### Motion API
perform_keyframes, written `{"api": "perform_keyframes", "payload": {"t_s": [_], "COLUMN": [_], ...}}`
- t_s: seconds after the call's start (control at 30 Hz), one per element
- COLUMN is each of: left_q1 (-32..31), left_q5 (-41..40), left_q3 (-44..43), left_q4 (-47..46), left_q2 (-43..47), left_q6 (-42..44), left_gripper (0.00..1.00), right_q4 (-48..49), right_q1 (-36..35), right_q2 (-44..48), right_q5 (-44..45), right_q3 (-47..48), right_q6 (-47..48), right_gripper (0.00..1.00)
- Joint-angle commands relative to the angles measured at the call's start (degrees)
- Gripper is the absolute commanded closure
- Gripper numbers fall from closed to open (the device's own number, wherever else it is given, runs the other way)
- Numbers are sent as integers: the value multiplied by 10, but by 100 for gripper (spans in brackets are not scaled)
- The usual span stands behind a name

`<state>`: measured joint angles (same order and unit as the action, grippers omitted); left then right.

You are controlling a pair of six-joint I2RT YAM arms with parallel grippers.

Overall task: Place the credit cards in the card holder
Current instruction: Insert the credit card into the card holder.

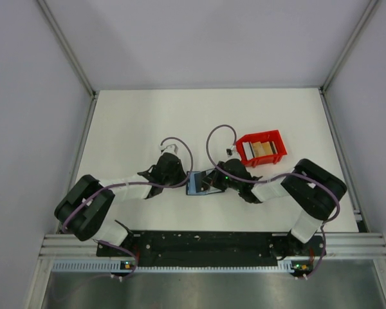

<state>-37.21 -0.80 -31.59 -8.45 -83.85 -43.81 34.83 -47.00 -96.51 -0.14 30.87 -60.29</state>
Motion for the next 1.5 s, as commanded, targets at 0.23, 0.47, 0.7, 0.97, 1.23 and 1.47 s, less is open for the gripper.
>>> {"api": "perform_keyframes", "payload": {"t_s": [0.23,0.47,0.7,0.97,1.23,1.47], "left_q1": [-5,-6,-5,-5,-5,-5], "left_q5": [-16,-3,5,4,5,5], "left_q3": [16,13,11,14,17,18], "left_q4": [41,34,27,25,22,24], "left_q2": [9,11,16,23,31,38], "left_q6": [-1,1,0,0,-3,-5], "left_gripper": [100,100,100,100,100,100], "right_q4": [-171,-254,-251,-228,-219,-307], "right_q1": [-29,-28,-30,-50,-61,-75], "right_q2": [67,65,16,1,18,25], "right_q5": [69,46,5,-17,-10,38], "right_q3": [34,100,127,144,150,188], "right_q6": [61,132,128,128,132,150], "right_gripper": [67,59,59,61,71,63]}}
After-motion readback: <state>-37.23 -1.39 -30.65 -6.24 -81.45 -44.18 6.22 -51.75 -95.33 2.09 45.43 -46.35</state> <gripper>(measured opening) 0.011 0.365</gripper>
